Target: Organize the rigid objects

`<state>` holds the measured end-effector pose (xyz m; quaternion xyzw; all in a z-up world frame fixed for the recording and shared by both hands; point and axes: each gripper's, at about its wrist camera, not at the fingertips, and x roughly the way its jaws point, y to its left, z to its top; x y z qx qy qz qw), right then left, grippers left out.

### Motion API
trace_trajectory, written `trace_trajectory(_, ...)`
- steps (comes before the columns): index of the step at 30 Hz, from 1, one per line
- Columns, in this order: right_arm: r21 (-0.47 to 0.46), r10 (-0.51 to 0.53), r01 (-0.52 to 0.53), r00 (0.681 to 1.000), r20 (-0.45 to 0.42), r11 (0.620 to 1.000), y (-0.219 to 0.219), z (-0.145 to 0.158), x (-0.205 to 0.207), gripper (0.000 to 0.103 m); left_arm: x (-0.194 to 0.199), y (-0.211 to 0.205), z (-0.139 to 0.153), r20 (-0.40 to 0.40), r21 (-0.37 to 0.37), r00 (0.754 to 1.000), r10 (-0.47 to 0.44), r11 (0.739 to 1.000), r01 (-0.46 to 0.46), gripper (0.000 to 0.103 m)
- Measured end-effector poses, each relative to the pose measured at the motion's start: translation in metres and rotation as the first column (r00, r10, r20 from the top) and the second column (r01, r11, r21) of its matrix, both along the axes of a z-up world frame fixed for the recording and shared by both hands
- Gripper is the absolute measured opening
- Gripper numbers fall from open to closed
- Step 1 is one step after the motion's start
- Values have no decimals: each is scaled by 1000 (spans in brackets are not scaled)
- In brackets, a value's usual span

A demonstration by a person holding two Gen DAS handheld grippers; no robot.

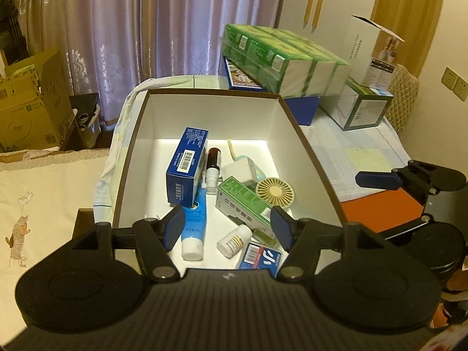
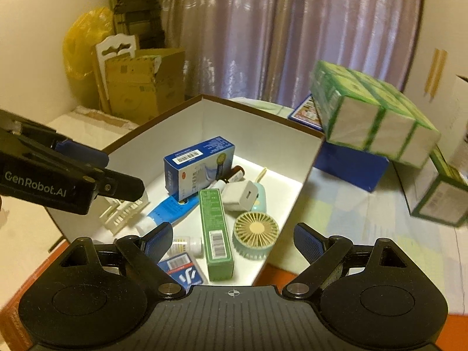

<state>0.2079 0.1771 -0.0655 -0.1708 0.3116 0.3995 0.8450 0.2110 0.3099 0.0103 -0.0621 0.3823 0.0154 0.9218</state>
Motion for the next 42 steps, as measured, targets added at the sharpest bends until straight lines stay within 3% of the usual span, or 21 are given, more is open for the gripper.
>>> trace_trajectory(7, 79, -70, 75, 995, -74, 994, -36, 14, -17, 87, -32, -25, 11, 52, 26, 998, 32, 999, -33, 76)
trace_trajectory(19, 131, -136, 162, 973, -189, 978, -127, 30, -49, 87, -95, -93, 21, 81, 52, 992, 95, 994, -100, 76)
trace_trajectory(26, 122, -136, 162, 970, -199, 979, -185, 32, -75, 87, -127, -139, 16, 27, 2, 989, 147, 989, -147, 76)
trace_trajectory(42, 86, -218, 244, 946, -241, 966, -295, 30, -131, 87, -185, -237, -1, -24, -5, 998, 63, 998, -63, 74)
